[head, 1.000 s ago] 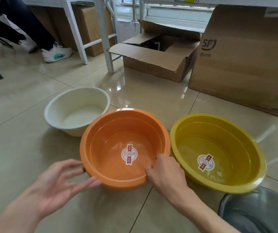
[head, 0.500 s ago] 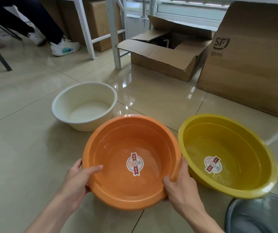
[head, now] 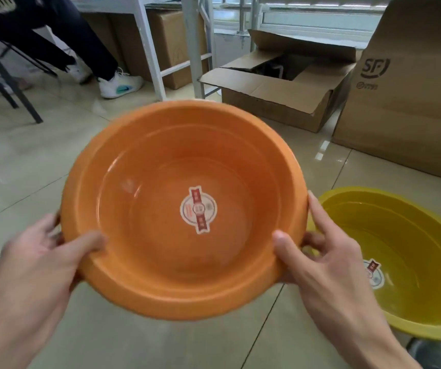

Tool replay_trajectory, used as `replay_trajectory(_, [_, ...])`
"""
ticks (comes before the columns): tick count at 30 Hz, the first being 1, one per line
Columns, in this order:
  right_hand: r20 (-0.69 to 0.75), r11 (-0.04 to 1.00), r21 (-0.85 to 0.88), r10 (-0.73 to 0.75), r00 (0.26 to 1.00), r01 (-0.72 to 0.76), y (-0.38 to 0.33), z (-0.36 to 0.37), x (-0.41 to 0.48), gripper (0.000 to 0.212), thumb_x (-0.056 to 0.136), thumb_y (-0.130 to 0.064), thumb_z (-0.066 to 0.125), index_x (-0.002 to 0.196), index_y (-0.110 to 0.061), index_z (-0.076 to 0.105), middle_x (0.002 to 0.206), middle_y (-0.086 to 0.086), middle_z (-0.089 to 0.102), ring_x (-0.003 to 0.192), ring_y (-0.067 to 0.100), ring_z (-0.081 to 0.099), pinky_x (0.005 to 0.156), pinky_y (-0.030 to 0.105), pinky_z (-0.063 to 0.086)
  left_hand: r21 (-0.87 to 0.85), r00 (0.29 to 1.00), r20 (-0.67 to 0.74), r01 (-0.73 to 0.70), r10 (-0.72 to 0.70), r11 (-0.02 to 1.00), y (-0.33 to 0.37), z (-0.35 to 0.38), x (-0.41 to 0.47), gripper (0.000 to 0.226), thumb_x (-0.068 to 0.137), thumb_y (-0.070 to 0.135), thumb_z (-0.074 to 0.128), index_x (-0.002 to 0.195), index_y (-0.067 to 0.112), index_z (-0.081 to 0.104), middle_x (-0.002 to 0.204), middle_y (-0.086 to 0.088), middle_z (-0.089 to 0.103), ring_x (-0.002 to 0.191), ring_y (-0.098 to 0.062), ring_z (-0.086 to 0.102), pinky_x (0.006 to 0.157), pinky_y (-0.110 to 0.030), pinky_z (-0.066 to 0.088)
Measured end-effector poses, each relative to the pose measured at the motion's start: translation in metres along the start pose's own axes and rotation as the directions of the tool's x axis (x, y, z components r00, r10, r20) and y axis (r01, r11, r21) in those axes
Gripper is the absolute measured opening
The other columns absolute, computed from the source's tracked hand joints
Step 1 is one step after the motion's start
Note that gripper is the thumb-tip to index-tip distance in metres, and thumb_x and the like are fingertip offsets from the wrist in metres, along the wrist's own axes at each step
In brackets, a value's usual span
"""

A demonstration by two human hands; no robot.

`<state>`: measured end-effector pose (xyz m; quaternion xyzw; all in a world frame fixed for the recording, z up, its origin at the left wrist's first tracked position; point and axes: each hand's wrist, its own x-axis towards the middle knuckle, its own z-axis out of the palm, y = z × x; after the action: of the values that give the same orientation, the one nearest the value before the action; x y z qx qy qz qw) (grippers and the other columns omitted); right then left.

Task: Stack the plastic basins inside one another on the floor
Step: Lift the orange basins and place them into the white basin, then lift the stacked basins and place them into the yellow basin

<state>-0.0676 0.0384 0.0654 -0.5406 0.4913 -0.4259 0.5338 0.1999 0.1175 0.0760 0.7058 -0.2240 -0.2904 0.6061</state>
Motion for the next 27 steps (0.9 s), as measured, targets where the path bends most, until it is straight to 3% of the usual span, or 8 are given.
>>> replay_trajectory(3, [0.064,0.994,-0.022,-0.102,0.993,0.104,-0.024,0.034,0.064,0.08,0.092,-0.018,0.069,0.156,-0.029,0.022,0.091,0.015,0.075,0.07,0.026,0.077,0.062,0.04,0.064,0.082,0.989,-0.066,-0.126,0.131,0.989,0.034,0.015,0.056,0.036,0.081,-0.013,0.058,0.086,0.022,0.062,0.07,-0.002,0.07,0.043,-0.005,0.063,0.044,-0.018,0.055])
replay_trajectory(7, [0.131,0.996,0.054,0.067,0.989,-0.075,-0.027,0.09,0.153,0.061,0.095,-0.01,0.062,0.15,-0.016,0.035,0.108,0.017,0.07,0.086,0.033,0.076,0.071,0.044,0.064,0.168,0.966,-0.15,-0.186,0.211,0.968,0.046,0.034,0.143,0.019,0.081,-0.004,0.058,0.085,0.014,0.057,0.075,-0.003,0.058,0.056,-0.016,0.058,0.049,-0.03,0.052])
replay_trajectory(9, [0.167,0.971,0.071,0.216,0.962,-0.23,-0.026,0.118,0.184,0.042,0.095,-0.001,0.058,0.136,-0.008,0.049,0.099,0.014,0.067,0.094,0.036,0.074,0.076,0.045,0.063,0.223,0.967,-0.177,-0.144,0.185,0.964,0.039,0.032,0.186,0.019,0.079,-0.002,0.059,0.093,0.01,0.057,0.075,-0.004,0.057,0.06,-0.022,0.057,0.043,-0.029,0.053])
replay_trajectory(13, [0.15,0.952,-0.012,0.303,0.941,-0.305,-0.003,0.165,0.217,0.02,0.091,0.001,0.062,0.107,-0.003,0.05,0.087,0.012,0.06,0.09,0.031,0.069,0.075,0.045,0.063,0.274,0.974,-0.228,0.074,-0.01,0.959,0.002,0.016,0.242,0.02,0.082,-0.007,0.058,0.073,0.008,0.05,0.073,-0.013,0.051,0.057,-0.025,0.053,0.027,-0.022,0.046])
replay_trajectory(15, [0.125,0.951,-0.087,0.305,0.944,-0.295,0.014,0.182,0.222,0.032,0.091,-0.005,0.061,0.121,-0.001,0.05,0.103,0.014,0.062,0.091,0.029,0.066,0.072,0.038,0.062,0.332,0.955,-0.295,0.138,-0.037,0.933,-0.02,0.01,0.25,0.005,0.078,0.0,0.062,0.083,-0.001,0.06,0.085,-0.021,0.062,0.072,-0.036,0.063,0.043,-0.024,0.054])
replay_trajectory(18, [0.055,0.921,-0.24,0.329,0.943,-0.307,0.036,0.19,0.223,0.037,0.089,-0.014,0.062,0.124,-0.005,0.054,0.115,0.012,0.059,0.102,0.03,0.059,0.078,0.034,0.053,0.467,0.936,-0.348,0.219,-0.05,0.857,-0.051,0.01,0.25,0.045,0.08,0.008,0.062,0.122,-0.008,0.063,0.118,-0.025,0.067,0.114,-0.04,0.063,0.077,-0.038,0.05])
replay_trajectory(22, [0.018,0.894,-0.365,0.285,0.958,-0.259,0.068,0.186,0.221,0.031,0.075,-0.029,0.073,0.104,-0.019,0.069,0.119,0.01,0.057,0.119,0.029,0.05,0.09,0.033,0.048,0.441,0.954,-0.239,0.272,-0.18,0.855,-0.082,0.009,0.239,0.041,0.087,0.002,0.052,0.126,-0.008,0.059,0.099,-0.02,0.061,0.086,-0.035,0.059,0.071,-0.044,0.05])
replay_trajectory(27, [0.026,0.94,-0.308,0.165,0.986,-0.149,0.095,0.171,0.191,0.041,0.072,-0.025,0.058,0.112,-0.018,0.065,0.098,0.006,0.074,0.093,0.029,0.069,0.086,0.044,0.059,0.273,0.954,-0.124,0.297,-0.272,0.915,-0.109,0.013,0.201,0.037,0.09,-0.006,0.046,0.127,-0.005,0.05,0.078,-0.012,0.05,0.066,-0.025,0.053,0.064,-0.042,0.055])
